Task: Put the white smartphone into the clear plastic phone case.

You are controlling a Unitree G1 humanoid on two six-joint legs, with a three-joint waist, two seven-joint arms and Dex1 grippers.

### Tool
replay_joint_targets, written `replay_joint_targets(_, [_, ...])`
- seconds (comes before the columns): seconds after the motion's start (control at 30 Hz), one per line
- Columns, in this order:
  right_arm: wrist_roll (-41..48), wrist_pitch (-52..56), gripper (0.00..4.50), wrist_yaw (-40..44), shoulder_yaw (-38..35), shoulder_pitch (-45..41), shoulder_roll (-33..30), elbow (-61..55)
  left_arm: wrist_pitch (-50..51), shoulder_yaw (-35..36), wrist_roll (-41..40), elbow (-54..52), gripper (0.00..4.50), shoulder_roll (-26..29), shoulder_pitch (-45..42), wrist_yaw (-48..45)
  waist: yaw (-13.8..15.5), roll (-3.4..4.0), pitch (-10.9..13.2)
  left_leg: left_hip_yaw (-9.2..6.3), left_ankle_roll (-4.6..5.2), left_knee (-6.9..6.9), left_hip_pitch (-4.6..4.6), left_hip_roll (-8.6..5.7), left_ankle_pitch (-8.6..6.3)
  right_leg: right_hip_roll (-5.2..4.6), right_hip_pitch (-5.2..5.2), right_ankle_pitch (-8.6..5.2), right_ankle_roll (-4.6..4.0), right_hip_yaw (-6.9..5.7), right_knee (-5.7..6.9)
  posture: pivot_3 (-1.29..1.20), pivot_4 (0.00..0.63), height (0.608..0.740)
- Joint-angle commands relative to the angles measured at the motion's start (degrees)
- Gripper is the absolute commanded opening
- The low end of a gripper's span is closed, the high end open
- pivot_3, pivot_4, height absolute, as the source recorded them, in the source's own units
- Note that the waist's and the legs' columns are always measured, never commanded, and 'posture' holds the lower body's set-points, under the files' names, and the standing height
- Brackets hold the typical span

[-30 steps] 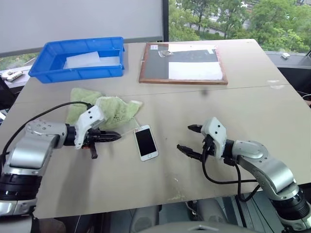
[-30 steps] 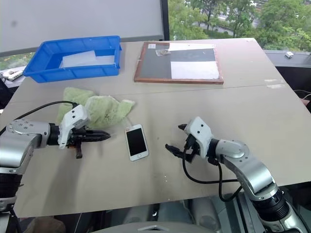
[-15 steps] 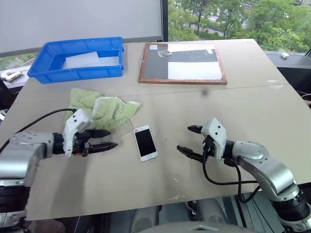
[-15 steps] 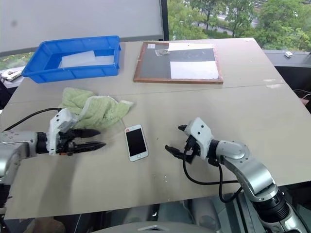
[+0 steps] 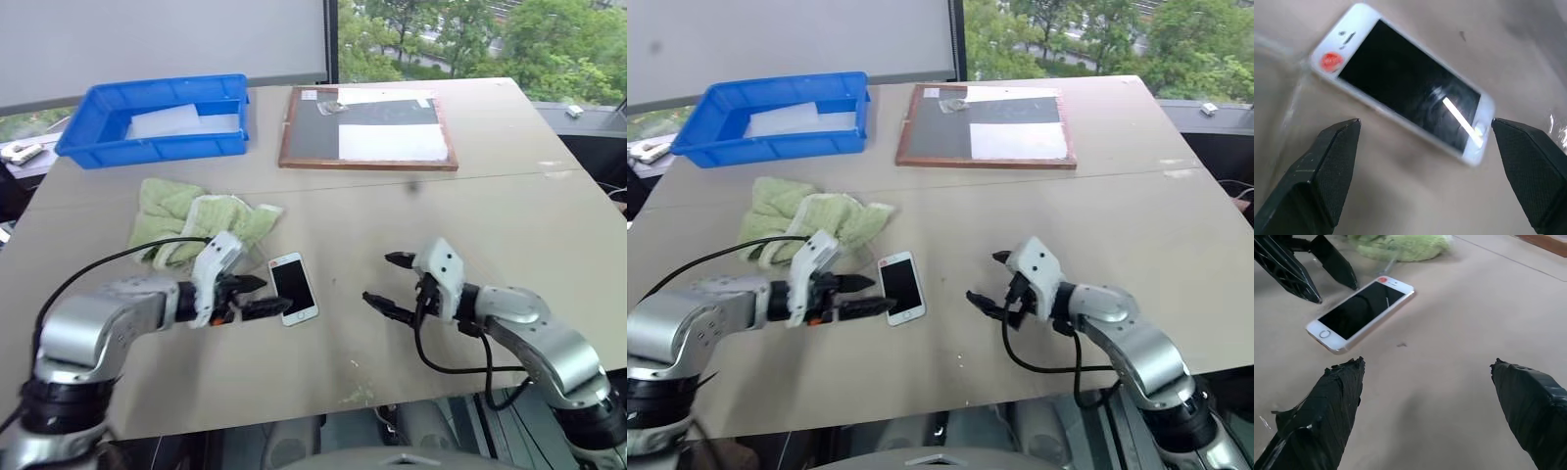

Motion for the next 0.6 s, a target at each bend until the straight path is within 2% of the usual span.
replay_joint_targets(0.03, [0.8,-0.2,4.50,-0.2,-1.6,0.4,-0.3,-3.3,10.1,-0.8,-3.8,-1.7,4.42,-1.2,-4.4,9.5,-0.2,-0.02,0.0,-0.01,0.00,0.02,0.00,0.00,0.00,0.01,0.01,0.00,0.00,0.01,0.01,0.00,0.150,0.740])
replay_joint_targets(0.13, [1.1,0.3,4.50,-0.4,-2.1,0.5,-0.6,-3.9,10.2,-3.5,-9.5,3.8,4.42,-1.1,-8.3,19.6,-0.3,-0.02,0.0,-0.01,0.00,0.01,0.07,0.00,0.00,0.01,0.01,0.00,0.00,0.06,0.04,0.00,0.150,0.740])
replay_joint_targets(0.2, [1.2,0.6,4.50,-0.5,-2.3,0.7,-0.9,-4.2,10.2,-5.1,-16.1,6.7,4.42,0.3,-9.9,25.0,-0.2,0.00,0.0,-0.04,0.00,0.01,0.09,-0.01,0.00,0.00,0.02,0.00,-0.01,0.04,0.06,0.00,0.150,0.740])
replay_joint_targets(0.33, [2.1,2.2,4.50,-0.6,-4.0,1.7,-2.0,-6.2,10.2,-13.5,-23.6,8.3,4.42,3.5,-14.6,38.4,0.1,0.02,-0.1,-0.10,-0.01,0.04,0.15,-0.07,0.00,-0.05,0.12,0.00,-0.01,0.02,0.06,0.00,0.150,0.740])
replay_joint_targets(0.4, [2.3,2.7,4.50,-0.8,-4.2,1.9,-2.2,-6.6,10.2,-14.5,-27.1,8.4,4.42,3.6,-16.0,42.3,0.1,0.06,-0.1,-0.10,-0.01,0.06,0.18,-0.08,0.00,-0.06,0.15,0.00,-0.01,0.03,0.06,0.00,0.150,0.740])
replay_joint_targets(0.6, [3.5,4.5,4.50,-1.4,-5.8,4.2,-3.3,-9.3,10.2,-19.8,-43.1,19.8,4.42,0.9,-22.0,57.9,0.7,0.36,-0.3,-0.21,-0.01,0.14,0.22,-0.16,0.01,-0.08,0.25,-0.13,-0.22,-0.02,0.10,0.00,0.150,0.740])
